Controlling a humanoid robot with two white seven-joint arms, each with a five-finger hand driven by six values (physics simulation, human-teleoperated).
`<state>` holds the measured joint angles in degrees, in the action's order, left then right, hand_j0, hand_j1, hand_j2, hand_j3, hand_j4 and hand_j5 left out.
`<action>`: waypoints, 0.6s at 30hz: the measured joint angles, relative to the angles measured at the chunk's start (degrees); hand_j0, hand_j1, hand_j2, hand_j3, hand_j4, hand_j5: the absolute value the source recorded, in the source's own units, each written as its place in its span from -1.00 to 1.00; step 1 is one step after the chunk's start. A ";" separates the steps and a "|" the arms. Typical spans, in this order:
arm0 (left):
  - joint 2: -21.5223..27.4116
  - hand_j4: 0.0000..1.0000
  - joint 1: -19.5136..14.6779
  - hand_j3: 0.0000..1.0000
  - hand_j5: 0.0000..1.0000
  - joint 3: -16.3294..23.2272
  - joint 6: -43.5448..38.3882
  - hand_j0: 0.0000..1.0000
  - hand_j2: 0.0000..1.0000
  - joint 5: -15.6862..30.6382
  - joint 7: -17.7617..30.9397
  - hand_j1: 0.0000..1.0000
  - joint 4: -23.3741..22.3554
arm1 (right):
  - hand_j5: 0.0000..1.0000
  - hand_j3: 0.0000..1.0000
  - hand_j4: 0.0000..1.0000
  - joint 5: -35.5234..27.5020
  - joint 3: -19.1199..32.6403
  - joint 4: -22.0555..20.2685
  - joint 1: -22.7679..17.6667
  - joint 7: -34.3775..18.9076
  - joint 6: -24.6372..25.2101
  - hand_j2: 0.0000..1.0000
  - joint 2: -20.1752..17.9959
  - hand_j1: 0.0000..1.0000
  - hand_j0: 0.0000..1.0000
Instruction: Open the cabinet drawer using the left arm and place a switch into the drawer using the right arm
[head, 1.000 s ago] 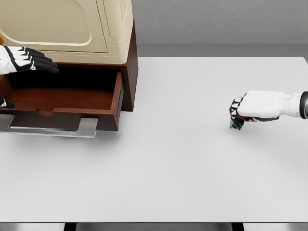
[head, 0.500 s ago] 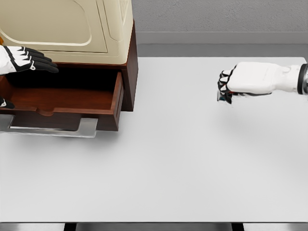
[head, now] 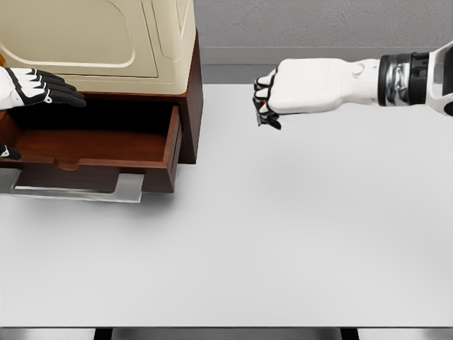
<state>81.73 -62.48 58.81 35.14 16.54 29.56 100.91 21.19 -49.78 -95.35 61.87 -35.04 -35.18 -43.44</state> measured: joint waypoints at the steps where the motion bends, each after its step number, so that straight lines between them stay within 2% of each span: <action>1: 0.01 1.00 0.00 1.00 1.00 0.00 0.00 1.00 1.00 0.00 0.00 1.00 0.02 | -0.48 -0.48 -0.48 0.03 -0.87 -0.11 1.14 -0.02 -0.01 -0.48 0.61 -0.48 -0.48; 10: -0.01 1.00 -0.01 1.00 1.00 0.00 0.01 1.00 1.00 0.03 0.00 1.00 0.07 | -0.48 -0.48 -0.48 0.00 -8.10 -0.84 8.00 -0.05 -0.04 -0.48 7.56 -0.48 -0.48; 18: -0.06 1.00 0.00 1.00 1.00 0.01 -0.01 1.00 1.00 0.07 0.00 1.00 0.01 | -0.47 -0.47 -0.47 -0.66 -9.52 -0.89 13.97 -0.06 -0.03 -0.47 13.00 -0.47 -0.47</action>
<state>81.68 -62.48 58.82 35.14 16.61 29.56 100.92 20.53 -59.31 -96.24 75.85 -35.10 -35.22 -30.44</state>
